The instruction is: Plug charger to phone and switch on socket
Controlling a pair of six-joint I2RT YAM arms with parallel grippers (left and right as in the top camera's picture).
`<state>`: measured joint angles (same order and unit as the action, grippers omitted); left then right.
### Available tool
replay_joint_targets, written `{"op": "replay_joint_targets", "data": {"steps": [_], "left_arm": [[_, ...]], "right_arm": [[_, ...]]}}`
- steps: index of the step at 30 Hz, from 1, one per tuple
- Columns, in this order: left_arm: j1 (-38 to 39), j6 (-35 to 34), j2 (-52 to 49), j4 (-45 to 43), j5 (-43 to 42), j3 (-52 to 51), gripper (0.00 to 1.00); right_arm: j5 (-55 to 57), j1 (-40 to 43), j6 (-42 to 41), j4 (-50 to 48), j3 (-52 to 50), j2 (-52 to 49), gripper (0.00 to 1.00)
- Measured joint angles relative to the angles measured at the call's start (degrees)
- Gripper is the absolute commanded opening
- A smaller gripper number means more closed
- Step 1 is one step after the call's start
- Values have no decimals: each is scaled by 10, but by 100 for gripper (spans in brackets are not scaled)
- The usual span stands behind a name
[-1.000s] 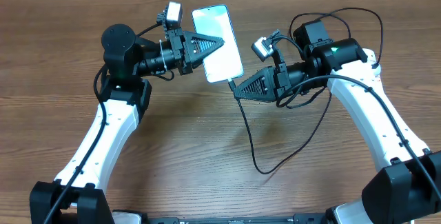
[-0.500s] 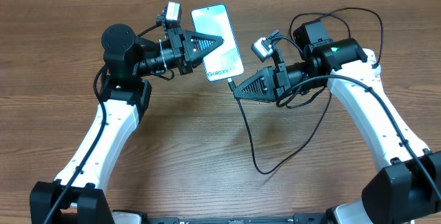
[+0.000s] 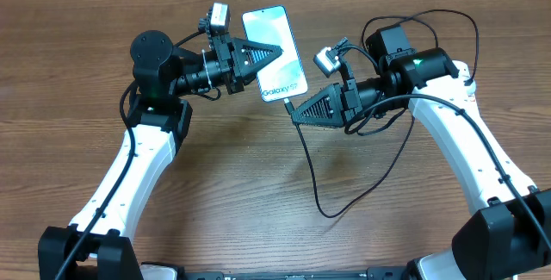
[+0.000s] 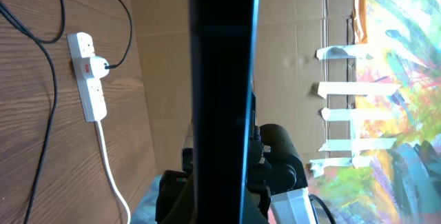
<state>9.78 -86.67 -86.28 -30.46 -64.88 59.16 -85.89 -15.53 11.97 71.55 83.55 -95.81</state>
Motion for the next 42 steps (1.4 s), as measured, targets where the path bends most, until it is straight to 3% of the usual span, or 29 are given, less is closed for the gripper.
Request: {"op": "replay_joint_targets", "data": {"steps": [33,42], "left_arm": [[-4,17,0,0,-17,0,4],[-13,17,0,-4,-15,0,4]], "right_arm": [[8,-2,-2,-7,0,0,4],[17,-3,-76,-94,-1,0,4]]}}
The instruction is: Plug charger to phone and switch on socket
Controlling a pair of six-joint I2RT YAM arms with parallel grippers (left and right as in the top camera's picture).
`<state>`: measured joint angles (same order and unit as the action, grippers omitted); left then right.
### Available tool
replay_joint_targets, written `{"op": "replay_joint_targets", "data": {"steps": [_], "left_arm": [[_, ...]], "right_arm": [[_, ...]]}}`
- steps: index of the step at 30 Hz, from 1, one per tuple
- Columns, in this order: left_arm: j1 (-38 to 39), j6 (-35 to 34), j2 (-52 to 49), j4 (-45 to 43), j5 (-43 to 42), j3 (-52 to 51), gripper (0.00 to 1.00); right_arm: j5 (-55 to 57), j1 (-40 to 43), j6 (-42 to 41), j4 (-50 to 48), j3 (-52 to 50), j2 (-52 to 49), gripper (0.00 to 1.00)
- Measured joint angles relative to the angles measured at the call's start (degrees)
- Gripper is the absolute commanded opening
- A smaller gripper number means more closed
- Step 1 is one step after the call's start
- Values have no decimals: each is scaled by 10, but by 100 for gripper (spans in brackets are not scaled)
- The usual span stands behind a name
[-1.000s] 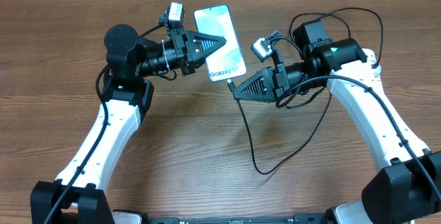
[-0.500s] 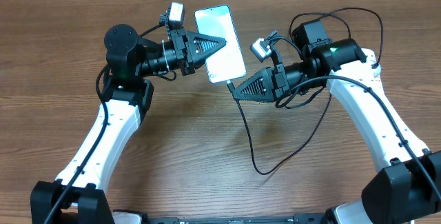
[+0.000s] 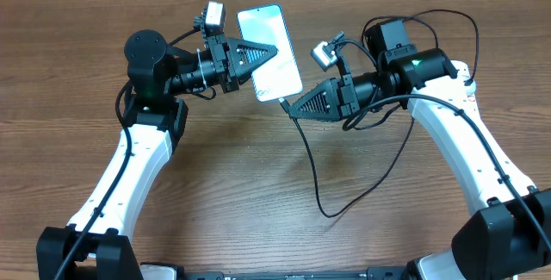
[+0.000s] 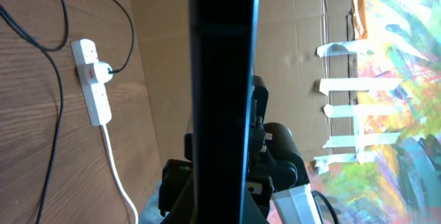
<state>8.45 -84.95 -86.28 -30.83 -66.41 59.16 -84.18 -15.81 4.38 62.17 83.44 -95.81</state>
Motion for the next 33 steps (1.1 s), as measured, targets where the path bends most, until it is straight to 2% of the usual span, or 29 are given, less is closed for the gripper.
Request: {"op": "replay_joint_targets", "data": {"steps": [18,33], "left_arm": [[-4,28,0,0,16,0,4],[-10,54,-2,-1,37,0,4]], "right_arm": [[28,-8,-86,-66,0,1,4],[121,-31,-195,-153,-2,6,4]]}}
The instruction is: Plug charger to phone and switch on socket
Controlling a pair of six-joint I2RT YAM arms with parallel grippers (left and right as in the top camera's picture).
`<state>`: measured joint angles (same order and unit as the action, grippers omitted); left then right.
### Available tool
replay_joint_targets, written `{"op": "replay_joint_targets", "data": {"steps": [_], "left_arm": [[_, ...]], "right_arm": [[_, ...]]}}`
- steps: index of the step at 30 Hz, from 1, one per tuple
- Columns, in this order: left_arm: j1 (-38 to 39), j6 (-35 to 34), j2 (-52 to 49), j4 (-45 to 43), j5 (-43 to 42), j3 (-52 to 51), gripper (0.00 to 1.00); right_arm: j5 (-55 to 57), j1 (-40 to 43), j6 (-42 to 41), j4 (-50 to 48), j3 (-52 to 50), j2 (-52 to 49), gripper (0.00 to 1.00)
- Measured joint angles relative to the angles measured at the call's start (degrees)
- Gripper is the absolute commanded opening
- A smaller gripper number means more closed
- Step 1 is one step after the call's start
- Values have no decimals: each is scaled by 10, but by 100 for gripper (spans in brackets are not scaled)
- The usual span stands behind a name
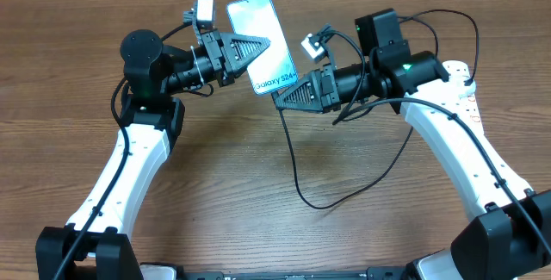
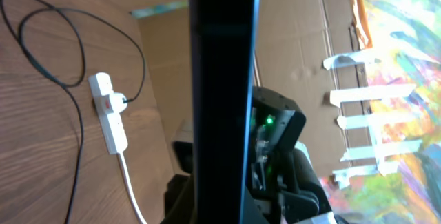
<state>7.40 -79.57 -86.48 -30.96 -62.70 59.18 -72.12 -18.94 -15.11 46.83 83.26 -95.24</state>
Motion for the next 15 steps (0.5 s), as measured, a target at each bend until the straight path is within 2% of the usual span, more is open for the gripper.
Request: {"op": "replay_joint_targets", "data": {"steps": [8,15], "left_arm": [[0,20,0,27,14,0,4],[-9,95,0,166,9,0,4]], "right_arm": [[47,-3,-17,-1,0,0,4],[172,-3,1,80,-1,0,4]]}}
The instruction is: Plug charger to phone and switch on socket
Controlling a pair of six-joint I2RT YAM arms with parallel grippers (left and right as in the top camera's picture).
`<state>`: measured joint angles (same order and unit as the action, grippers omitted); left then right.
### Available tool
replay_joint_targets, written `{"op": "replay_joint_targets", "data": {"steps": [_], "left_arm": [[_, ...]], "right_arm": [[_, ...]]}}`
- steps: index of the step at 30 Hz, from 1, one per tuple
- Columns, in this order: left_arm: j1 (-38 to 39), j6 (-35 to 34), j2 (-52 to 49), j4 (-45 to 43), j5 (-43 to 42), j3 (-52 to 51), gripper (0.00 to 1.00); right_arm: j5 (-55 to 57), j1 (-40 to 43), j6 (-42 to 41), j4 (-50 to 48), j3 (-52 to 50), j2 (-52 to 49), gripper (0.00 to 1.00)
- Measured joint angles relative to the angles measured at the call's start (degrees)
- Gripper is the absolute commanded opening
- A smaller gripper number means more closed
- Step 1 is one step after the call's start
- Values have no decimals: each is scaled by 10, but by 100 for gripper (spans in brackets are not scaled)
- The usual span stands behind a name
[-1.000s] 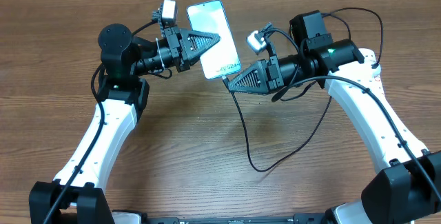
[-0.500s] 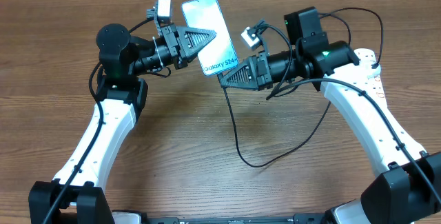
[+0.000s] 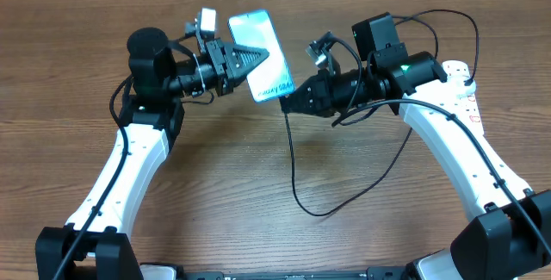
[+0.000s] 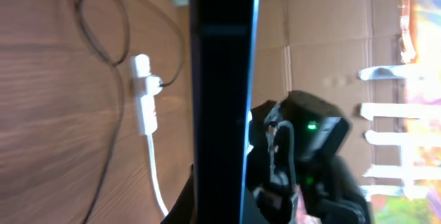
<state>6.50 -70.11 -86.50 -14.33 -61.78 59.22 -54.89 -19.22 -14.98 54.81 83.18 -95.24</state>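
Observation:
My left gripper (image 3: 258, 56) is shut on the phone (image 3: 261, 45), holding it off the table with its lit screen tilted toward the overhead camera. Seen edge-on, the phone (image 4: 224, 93) is a dark vertical bar across the left wrist view. My right gripper (image 3: 291, 102) is at the phone's lower end, shut on the charger plug, which is hidden between fingers and phone. The black cable (image 3: 297, 172) hangs from there in a loop to the table. The white socket strip (image 4: 145, 103) with its red switch lies on the table behind; overhead, only its end (image 3: 467, 77) shows by the right arm.
A black box (image 3: 376, 32) sits on the right arm near the back edge. More black cable loops (image 3: 439, 17) at the back right. A cardboard wall (image 4: 324, 45) stands behind the table. The brown wood table (image 3: 258, 194) spreads in front of the arms.
Both arms have tilted the phone more on edge; its screen now looks narrower from overhead. The right gripper has stayed at its lower end. The cable loop on the table has shifted slightly.
The left gripper held the phone up with the right gripper at its lower end. Both then stood a little farther back and left, still joined at the phone's lower end. Now the phone is turned more on edge, the right gripper still at its port end.

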Motion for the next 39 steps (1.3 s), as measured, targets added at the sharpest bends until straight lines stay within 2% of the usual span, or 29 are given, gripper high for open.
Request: {"op": "replay_joint_targets", "data": {"steps": [4,9,13,18,28,36,39], "left_arm": [[-14,57,0,83,7,0,4],[-36,136,0,174,37,0,4],[-36,189,0,221,59,0,4],[-36,228,0,251,86,0,4],[-36,248,0,254,103,0,4],[-36,253,0,255,104,0,4],[-36,253,0,255,104,0,4]], "right_arm": [[126,0,13,65,0,0,4],[289,0,22,95,-12,0,4],[381,0,22,87,-61,0,4],[468,0,-1,31,-150,1,4],[561,0,-54,-96,-300,-1,4],[580,0,-64,-113,-304,-33,5],[579,0,-65,-106,-298,-37,9]]}}
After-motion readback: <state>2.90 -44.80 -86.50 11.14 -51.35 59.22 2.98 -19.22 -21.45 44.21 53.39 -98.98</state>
